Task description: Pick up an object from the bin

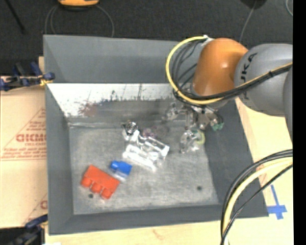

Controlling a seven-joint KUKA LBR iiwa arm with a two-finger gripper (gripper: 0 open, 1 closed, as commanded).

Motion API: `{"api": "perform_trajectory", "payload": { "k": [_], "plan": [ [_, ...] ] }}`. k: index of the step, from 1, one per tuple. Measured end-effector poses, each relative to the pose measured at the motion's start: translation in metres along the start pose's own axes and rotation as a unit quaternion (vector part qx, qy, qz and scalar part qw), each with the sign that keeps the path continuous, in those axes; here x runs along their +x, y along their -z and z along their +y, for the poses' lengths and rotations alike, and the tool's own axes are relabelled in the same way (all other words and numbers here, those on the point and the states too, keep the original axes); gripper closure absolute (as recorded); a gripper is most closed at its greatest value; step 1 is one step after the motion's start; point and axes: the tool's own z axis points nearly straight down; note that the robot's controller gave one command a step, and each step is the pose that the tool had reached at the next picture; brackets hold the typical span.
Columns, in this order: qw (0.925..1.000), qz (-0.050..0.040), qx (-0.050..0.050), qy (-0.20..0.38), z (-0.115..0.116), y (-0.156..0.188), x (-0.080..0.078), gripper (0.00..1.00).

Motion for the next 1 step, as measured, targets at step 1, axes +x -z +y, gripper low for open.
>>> {"api": "perform_trajectory", "payload": {
  "k": [1],
  "plan": [
    [0.983, -0.0051, 0.005, 0.183, 0.0511, -0.0378, 0.0045, 0.0]
  ]
}}
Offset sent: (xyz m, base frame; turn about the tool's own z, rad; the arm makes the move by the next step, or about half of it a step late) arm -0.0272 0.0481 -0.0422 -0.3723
